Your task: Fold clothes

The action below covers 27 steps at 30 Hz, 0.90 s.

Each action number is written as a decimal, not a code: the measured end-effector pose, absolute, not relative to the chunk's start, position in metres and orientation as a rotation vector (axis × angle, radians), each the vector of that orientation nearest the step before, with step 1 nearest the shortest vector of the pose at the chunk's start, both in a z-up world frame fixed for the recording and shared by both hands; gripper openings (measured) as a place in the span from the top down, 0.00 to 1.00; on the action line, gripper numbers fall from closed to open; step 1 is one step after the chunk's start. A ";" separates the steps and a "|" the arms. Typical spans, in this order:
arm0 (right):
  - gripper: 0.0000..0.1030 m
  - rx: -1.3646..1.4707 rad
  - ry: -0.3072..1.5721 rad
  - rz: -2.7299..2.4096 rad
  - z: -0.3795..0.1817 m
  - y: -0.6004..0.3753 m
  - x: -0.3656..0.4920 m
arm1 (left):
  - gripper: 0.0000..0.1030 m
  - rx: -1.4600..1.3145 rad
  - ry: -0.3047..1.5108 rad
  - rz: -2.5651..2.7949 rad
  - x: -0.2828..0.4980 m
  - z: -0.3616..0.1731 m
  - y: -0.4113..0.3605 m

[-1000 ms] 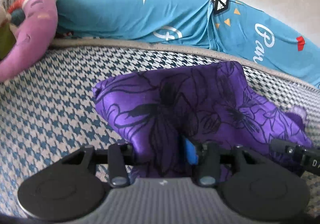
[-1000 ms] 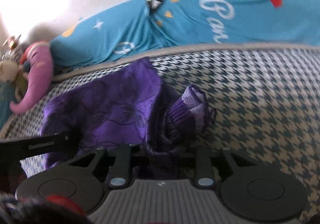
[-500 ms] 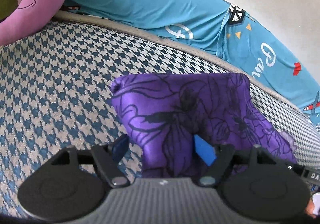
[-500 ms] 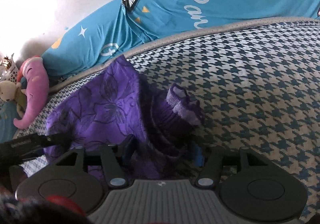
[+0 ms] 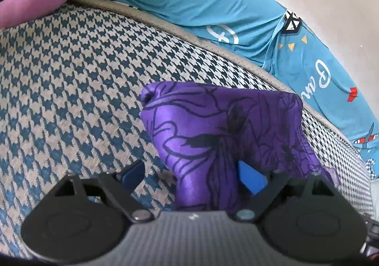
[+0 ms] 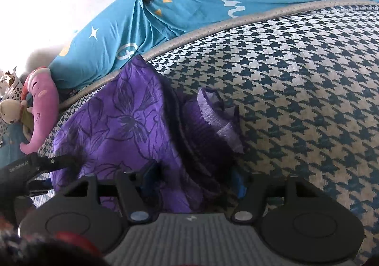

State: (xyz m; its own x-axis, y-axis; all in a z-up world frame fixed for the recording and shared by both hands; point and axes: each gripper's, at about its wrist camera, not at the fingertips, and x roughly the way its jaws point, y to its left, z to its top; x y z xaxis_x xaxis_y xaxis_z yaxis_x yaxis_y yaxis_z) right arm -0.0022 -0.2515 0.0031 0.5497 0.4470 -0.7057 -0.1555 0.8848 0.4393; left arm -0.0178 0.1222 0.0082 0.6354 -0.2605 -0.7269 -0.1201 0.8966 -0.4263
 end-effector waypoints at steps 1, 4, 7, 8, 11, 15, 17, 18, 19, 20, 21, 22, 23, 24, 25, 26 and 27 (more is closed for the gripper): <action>0.37 0.352 0.925 0.364 0.003 -0.251 -0.001 | 0.13 -0.470 0.888 -0.080 -0.016 0.008 0.121; 0.33 0.369 0.922 0.361 0.001 -0.251 0.001 | 0.06 -0.483 0.893 -0.086 -0.010 0.006 0.118; 0.31 0.368 0.912 0.362 0.000 -0.248 0.002 | 0.05 -0.505 0.900 -0.099 -0.001 0.003 0.115; 0.30 0.360 0.907 0.366 0.000 -0.245 0.003 | 0.05 -0.509 0.903 -0.104 0.001 0.002 0.113; 0.37 0.324 0.884 0.391 -0.001 -0.237 0.003 | 0.18 -0.514 0.910 -0.117 0.007 -0.001 0.108; 0.73 0.290 0.860 0.411 0.002 -0.226 0.003 | 0.45 -0.523 0.907 -0.119 0.008 -0.001 0.104; 0.76 0.256 0.840 0.409 0.008 -0.219 0.000 | 0.55 -0.511 0.880 -0.106 0.006 0.003 0.102; 0.77 0.231 0.822 0.409 0.012 -0.215 -0.002 | 0.61 -0.489 0.863 -0.104 0.004 0.007 0.099; 0.78 0.208 0.800 0.412 0.017 -0.211 -0.005 | 0.64 -0.466 0.846 -0.101 0.002 0.011 0.096; 0.78 0.187 0.778 0.416 0.021 -0.208 -0.008 | 0.65 -0.437 0.827 -0.098 0.000 0.015 0.093; 0.78 0.172 0.756 0.425 0.026 -0.205 -0.011 | 0.66 -0.405 0.807 -0.093 -0.003 0.019 0.089; 0.79 0.157 0.733 0.437 0.031 -0.201 -0.014 | 0.66 -0.376 0.791 -0.084 -0.005 0.023 0.086; 0.79 0.144 0.712 0.447 0.037 -0.197 -0.016 | 0.66 -0.347 0.774 -0.074 -0.007 0.027 0.083; 0.79 0.134 0.694 0.456 0.041 -0.192 -0.019 | 0.66 -0.318 0.757 -0.059 -0.010 0.031 0.081; 0.79 0.127 0.680 0.464 0.045 -0.188 -0.021 | 0.66 -0.292 0.742 -0.041 -0.012 0.035 0.079; 0.79 0.119 0.666 0.473 0.048 -0.182 -0.023 | 0.66 -0.269 0.729 -0.022 -0.014 0.039 0.079; 0.79 0.112 0.653 0.482 0.051 -0.177 -0.025 | 0.66 -0.253 0.716 -0.010 -0.017 0.043 0.080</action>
